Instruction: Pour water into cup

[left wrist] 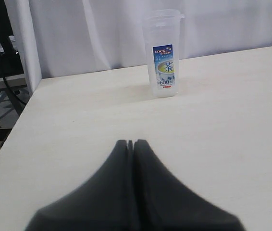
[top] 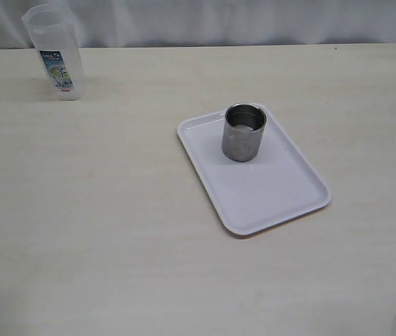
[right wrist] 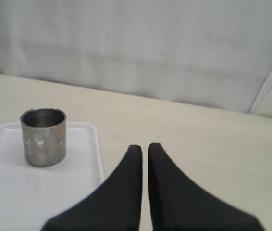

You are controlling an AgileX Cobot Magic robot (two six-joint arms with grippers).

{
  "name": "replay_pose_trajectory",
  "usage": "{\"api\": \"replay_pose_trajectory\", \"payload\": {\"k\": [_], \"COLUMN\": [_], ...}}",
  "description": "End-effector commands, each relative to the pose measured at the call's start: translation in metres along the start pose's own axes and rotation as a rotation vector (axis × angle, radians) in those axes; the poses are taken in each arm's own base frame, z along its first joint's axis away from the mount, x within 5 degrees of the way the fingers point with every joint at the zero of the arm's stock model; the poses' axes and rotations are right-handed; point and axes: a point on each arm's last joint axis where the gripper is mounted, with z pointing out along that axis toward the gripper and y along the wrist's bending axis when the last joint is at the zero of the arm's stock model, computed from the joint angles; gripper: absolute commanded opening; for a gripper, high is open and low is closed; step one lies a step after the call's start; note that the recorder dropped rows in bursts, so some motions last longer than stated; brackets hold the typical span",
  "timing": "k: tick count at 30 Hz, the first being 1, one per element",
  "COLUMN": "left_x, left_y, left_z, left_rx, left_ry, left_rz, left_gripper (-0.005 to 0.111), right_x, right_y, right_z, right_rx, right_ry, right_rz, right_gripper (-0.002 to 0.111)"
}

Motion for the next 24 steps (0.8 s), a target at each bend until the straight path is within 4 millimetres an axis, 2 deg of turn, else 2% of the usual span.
{"api": "replay_pose_trajectory", "payload": {"k": [1, 11, 24], "left_x": [0.0001, 0.0001, 0.0001], "left_y": [0.0002, 0.0002, 0.0002], "left_z": [0.0, 0.0, 0.0], "left_rx": [-0.005, -0.005, -0.005], "left_ry": [-0.005, -0.005, -0.005], "left_rz": [-0.001, -0.001, -0.001], "left_gripper": [0.0, 0.0, 0.0], "right_x": [0.0109, 0.0141, 0.0143], "right_y": [0.0019, 0.0023, 0.0008], "right_z": [-0.0007, -0.0011, -0.0011], "right_rx": [-0.015, -0.011, 0.003], "right_ry": [0.109, 0.146, 0.147], "right_rz": [0.053, 0.153, 0.123], "right_gripper": [0.004, 0.004, 0.004]}}
